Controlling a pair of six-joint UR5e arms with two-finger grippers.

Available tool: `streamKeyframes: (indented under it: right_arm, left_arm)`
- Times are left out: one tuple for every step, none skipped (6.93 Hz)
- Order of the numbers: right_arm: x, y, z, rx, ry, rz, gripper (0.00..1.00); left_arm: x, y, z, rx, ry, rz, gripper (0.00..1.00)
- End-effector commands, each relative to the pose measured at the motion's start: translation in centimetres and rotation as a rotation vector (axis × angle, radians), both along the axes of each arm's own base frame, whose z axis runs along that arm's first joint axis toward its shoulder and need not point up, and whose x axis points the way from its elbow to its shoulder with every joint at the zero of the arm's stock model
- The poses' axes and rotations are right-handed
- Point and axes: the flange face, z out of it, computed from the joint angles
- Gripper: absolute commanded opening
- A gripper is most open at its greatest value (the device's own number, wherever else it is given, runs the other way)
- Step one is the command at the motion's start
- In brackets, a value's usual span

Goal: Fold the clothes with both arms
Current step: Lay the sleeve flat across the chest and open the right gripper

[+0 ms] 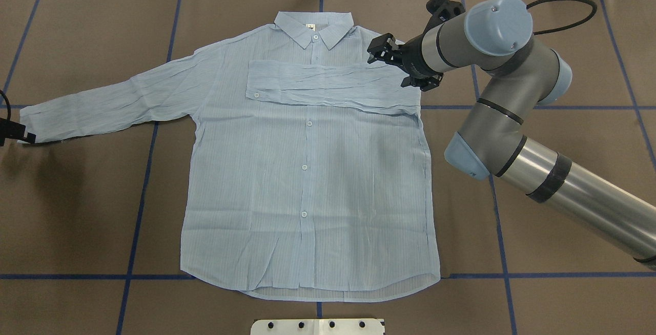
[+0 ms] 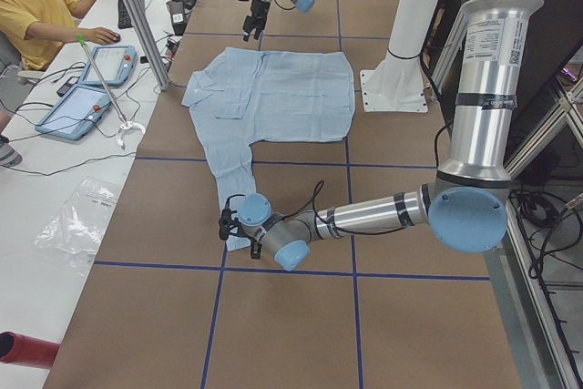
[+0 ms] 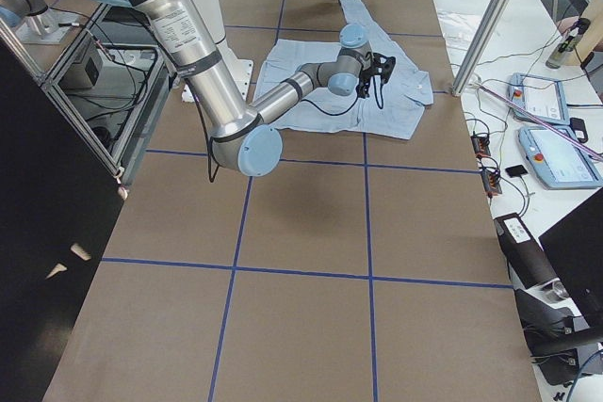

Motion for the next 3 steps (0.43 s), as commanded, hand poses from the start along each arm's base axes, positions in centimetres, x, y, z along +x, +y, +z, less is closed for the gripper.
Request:
streamKeyframes:
  right_arm:
    - [0.29,0.16,0.39,-0.002,0.003,0.003,0.99]
    - [0.32,0.17,0.34,-0.003,0.002,0.005,0.99]
    - [0.37,0.22,0.48,-0.004,0.004,0.005,0.99]
  left_arm:
    - [0.01,-0.08,0.32,-0.003,-0.01,-0.006,0.67]
    - [-0.01,-0.04,0.46,-0.004,-0.01,-0.006,0.63]
    - [-0.01,-0.05,0.47,-0.004,-0.011,-0.007,0.58]
